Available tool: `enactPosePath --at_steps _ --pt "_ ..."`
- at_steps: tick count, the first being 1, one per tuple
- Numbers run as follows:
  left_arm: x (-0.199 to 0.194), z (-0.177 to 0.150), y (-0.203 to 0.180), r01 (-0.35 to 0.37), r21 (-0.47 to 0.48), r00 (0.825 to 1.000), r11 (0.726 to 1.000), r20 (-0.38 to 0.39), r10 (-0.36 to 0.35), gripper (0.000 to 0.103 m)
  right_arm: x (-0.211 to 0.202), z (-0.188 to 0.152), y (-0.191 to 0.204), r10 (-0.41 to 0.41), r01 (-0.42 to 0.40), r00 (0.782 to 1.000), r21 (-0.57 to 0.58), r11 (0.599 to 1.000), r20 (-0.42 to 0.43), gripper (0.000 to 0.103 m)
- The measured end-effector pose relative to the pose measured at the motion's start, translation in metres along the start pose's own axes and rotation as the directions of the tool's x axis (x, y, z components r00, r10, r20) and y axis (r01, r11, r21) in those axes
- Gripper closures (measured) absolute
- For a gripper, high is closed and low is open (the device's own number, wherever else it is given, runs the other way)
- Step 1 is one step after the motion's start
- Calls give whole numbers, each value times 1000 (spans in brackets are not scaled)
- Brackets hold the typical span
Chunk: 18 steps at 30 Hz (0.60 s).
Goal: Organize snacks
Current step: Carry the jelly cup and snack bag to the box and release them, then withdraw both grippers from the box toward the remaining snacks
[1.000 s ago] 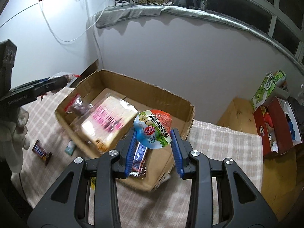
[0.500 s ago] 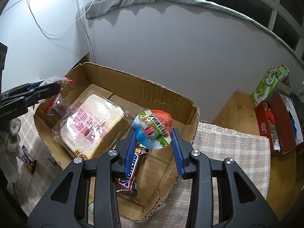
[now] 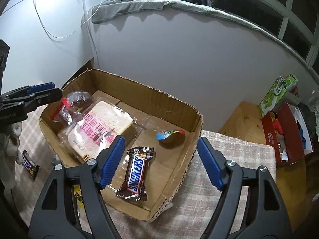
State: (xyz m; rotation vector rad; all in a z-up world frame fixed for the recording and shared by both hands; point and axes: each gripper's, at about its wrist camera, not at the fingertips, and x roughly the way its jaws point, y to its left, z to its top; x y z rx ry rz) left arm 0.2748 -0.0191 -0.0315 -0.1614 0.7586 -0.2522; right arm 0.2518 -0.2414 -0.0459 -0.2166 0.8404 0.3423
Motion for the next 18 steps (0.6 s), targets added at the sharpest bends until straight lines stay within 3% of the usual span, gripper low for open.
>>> enactPosePath --at_steps 10,18 --pt "-37 -12 11 -11 5 1000 1000 28 11 39 -33 -17 18 11 -11 1000 -26 1000 16 26" --pt "-66 -42 34 -23 -25 999 999 28 23 39 -58 -39 45 61 -60 998 -68 996 11 25"
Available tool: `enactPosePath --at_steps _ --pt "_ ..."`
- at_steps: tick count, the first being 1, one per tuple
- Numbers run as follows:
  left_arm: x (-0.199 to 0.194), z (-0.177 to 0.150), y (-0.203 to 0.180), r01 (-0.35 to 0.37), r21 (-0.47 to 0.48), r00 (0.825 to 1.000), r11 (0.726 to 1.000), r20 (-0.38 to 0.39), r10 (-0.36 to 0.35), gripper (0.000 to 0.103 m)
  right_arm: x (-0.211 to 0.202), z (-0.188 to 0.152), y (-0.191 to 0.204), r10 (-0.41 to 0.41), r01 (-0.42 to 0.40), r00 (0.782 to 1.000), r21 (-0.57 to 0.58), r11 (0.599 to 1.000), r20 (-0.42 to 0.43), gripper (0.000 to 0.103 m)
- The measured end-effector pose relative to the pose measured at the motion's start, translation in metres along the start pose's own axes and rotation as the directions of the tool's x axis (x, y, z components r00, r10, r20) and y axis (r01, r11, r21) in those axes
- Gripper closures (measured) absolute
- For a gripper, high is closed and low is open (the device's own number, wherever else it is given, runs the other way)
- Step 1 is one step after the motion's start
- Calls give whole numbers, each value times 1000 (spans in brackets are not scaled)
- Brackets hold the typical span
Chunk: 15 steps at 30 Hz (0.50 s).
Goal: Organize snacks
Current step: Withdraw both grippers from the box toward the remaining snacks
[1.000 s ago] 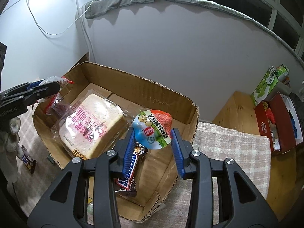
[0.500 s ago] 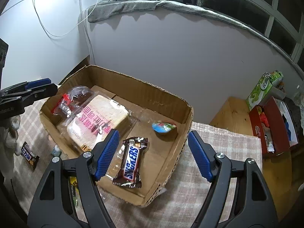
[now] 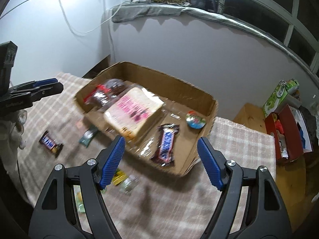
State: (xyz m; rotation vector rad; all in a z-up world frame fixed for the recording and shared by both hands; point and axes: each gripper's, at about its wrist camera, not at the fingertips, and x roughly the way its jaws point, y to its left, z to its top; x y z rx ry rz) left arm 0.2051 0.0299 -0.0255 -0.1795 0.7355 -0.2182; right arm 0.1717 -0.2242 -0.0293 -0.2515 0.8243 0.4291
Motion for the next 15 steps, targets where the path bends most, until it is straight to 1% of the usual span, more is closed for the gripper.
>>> enactPosePath --at_steps 3,8,12,14,15 --pt "-14 -13 8 2 -10 1000 1000 1 -2 39 -6 -10 11 24 -24 1000 -12 1000 -6 25" --pt "-28 -36 15 4 14 1000 1000 -12 -4 39 -9 -25 28 74 -74 997 -18 997 -32 25" --pt "-35 -59 14 11 86 1000 996 -28 -9 39 -9 -37 42 97 -99 994 -34 995 -51 25" --pt "-37 -71 11 -18 136 1000 991 -23 21 39 -7 -43 49 113 -115 991 -36 993 -70 25" --pt "-37 -76 11 -20 150 999 989 -32 25 39 -6 -46 50 118 -122 990 -37 992 -76 25"
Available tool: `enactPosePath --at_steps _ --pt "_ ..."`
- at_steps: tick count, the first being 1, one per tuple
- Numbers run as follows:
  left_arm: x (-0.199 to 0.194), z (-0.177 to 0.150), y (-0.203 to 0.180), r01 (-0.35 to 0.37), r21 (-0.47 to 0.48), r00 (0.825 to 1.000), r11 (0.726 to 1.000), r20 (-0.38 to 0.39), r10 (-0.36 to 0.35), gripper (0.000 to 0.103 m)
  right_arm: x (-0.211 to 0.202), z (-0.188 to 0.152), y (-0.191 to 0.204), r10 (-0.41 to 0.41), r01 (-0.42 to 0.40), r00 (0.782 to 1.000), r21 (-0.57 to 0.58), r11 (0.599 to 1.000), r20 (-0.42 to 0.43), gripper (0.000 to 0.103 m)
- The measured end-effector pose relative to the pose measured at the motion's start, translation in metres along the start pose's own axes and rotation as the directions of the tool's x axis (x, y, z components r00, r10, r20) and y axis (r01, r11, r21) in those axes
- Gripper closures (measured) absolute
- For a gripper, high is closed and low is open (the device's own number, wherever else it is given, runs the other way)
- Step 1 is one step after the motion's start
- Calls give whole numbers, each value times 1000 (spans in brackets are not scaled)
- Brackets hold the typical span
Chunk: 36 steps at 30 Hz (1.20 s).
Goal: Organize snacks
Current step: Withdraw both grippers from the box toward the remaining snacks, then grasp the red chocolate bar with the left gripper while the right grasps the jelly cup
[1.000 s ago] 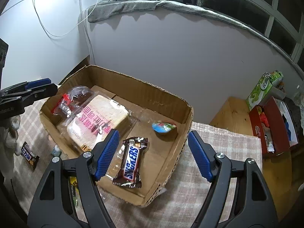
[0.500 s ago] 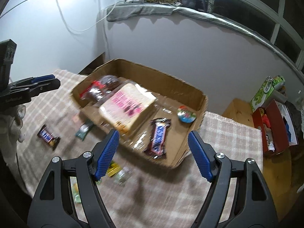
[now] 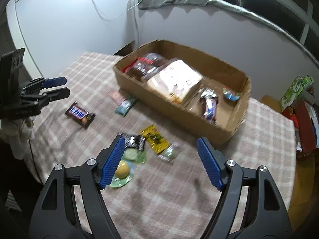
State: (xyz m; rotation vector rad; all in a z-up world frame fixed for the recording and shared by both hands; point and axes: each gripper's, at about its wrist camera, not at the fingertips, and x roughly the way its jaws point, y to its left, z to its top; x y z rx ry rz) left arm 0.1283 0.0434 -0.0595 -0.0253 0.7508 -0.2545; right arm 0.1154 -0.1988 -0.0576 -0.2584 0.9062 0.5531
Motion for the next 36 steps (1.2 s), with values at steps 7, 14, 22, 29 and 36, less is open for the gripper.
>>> enactPosePath --at_steps 7,14,22,29,36 --pt "6 -21 -8 19 82 998 996 -54 -14 39 14 -14 17 37 -37 999 -3 999 -40 25" --pt "24 -29 -20 2 154 995 988 -103 14 39 25 -22 23 54 -55 996 -3 998 -69 25" --pt "47 -29 -28 -102 198 983 975 -133 130 39 28 -23 21 64 -63 995 3 998 -74 26" --pt "64 -16 -15 -73 110 981 991 -172 92 41 35 -25 28 83 -84 992 -9 996 -90 26" --pt "60 -18 -13 -46 89 984 995 -170 60 65 50 -31 48 66 -76 989 -73 994 -130 42"
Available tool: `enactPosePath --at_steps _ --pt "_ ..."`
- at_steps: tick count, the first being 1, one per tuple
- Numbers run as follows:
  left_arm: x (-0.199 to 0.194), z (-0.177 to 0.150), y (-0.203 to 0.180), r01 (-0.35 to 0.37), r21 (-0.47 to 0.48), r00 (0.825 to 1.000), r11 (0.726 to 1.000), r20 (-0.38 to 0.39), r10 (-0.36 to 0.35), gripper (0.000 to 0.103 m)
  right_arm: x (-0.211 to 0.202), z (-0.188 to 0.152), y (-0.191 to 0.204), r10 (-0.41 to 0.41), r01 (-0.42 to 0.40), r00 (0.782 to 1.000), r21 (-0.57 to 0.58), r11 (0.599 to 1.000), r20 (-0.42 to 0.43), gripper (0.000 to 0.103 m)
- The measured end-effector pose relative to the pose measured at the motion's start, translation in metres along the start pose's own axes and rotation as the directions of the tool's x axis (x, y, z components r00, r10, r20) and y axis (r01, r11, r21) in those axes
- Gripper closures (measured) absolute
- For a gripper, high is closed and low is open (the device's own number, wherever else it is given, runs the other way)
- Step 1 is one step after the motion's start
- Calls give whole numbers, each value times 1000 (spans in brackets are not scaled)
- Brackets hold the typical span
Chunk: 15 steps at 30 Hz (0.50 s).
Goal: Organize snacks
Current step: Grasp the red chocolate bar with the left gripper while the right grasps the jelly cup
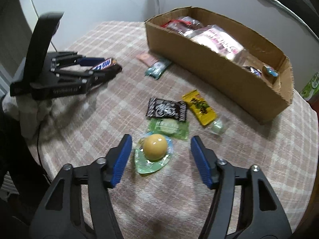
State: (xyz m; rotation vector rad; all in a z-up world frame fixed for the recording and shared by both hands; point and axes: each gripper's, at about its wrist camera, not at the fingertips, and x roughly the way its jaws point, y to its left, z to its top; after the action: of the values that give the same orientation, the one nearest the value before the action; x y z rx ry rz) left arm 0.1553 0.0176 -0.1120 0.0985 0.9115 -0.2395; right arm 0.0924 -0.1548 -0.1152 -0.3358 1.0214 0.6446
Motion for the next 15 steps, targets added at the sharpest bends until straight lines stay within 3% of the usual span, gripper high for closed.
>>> enactPosePath --at_steps 8,10,15 --pt "-1 0 -3 -2 11 1000 1000 4 2 76 14 2 4 -21 21 999 -10 1000 -31 50" --pt "0 2 -4 -4 14 1000 1000 4 4 76 16 4 1 -24 24 999 -8 1000 -31 58" --pt "-1 2 -5 -8 13 1000 1000 8 8 76 16 4 3 -34 33 999 -25 999 -27 59"
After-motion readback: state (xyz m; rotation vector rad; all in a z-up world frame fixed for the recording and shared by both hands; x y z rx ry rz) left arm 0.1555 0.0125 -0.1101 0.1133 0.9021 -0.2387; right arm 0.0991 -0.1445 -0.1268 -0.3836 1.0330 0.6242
